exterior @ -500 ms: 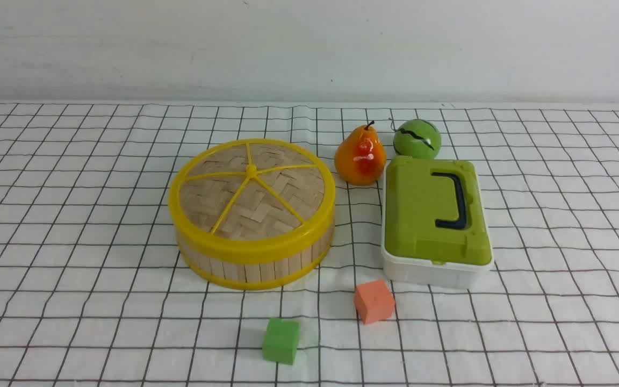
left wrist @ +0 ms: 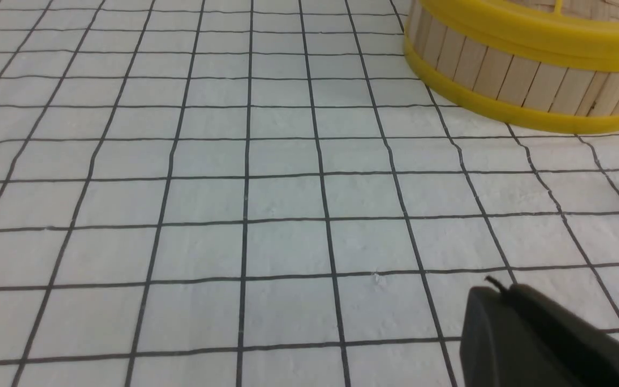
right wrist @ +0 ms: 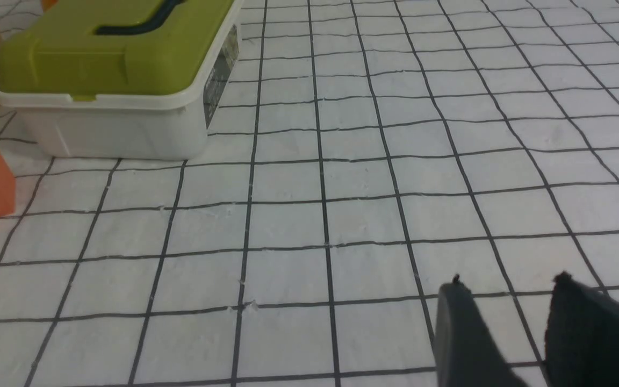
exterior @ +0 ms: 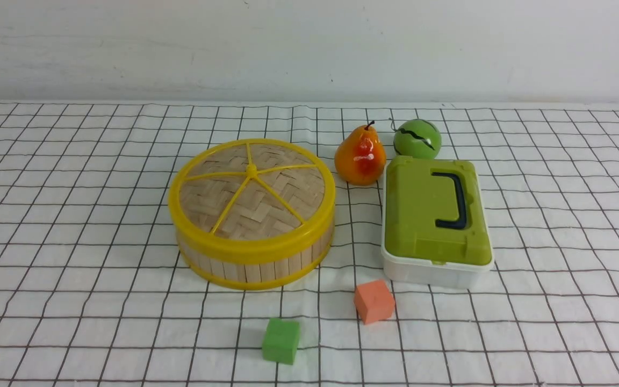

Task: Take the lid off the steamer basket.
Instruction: Use the left arm to lift the lid of the steamer

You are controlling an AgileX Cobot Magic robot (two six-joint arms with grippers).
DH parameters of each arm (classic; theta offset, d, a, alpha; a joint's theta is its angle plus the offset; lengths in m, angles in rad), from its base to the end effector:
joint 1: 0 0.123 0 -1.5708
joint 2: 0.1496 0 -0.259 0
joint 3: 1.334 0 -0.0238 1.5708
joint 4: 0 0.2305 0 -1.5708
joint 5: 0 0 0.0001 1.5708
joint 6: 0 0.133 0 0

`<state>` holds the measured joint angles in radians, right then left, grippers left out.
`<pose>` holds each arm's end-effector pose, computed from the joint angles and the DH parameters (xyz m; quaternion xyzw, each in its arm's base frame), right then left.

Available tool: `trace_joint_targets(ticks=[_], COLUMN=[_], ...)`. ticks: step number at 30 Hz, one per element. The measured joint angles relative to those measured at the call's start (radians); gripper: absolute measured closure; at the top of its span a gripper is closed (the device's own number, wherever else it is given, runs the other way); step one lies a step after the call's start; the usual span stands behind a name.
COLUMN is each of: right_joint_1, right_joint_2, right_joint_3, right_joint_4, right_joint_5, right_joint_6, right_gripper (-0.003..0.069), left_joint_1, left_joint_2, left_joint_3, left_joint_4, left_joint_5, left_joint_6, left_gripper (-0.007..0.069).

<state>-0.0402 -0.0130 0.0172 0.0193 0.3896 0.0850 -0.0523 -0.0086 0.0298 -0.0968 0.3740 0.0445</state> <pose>0.0979 -0.0030 0.1609 0.0555 0.8049 0.0215 0.5905 0.0983 -0.0099 0.1582 0.0131 0.8066 -0.0432 0.5894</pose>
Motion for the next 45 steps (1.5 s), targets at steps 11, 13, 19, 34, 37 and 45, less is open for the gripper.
trace_joint_targets(ticks=[11, 13, 19, 34, 37, 45], right_joint_1=[0.0, 0.0, 0.0, 0.0, 0.0, 0.0], right_joint_2=[0.0, 0.0, 0.0, 0.0, 0.0, 0.0], right_joint_3=[0.0, 0.0, 0.0, 0.0, 0.0, 0.0], right_joint_4=[0.0, 0.0, 0.0, 0.0, 0.0, 0.0], right_joint_5=[0.0, 0.0, 0.0, 0.0, 0.0, 0.0], right_joint_6=[0.0, 0.0, 0.0, 0.0, 0.0, 0.0], right_gripper=[0.0419, 0.0419, 0.0419, 0.0419, 0.0419, 0.0419], left_joint_1=[0.0, 0.0, 0.0, 0.0, 0.0, 0.0], left_joint_2=[0.0, 0.0, 0.0, 0.0, 0.0, 0.0], left_joint_3=[0.0, 0.0, 0.0, 0.0, 0.0, 0.0], left_joint_4=[-0.001, -0.006, -0.012, -0.015, -0.015, -0.015], left_joint_5=[-0.001, -0.005, -0.008, -0.009, -0.01, -0.016], left_joint_6=[0.002, 0.004, 0.003, 0.003, 0.003, 0.003], left_gripper=[0.0603, 0.06, 0.0594, 0.058, 0.0575, 0.0567])
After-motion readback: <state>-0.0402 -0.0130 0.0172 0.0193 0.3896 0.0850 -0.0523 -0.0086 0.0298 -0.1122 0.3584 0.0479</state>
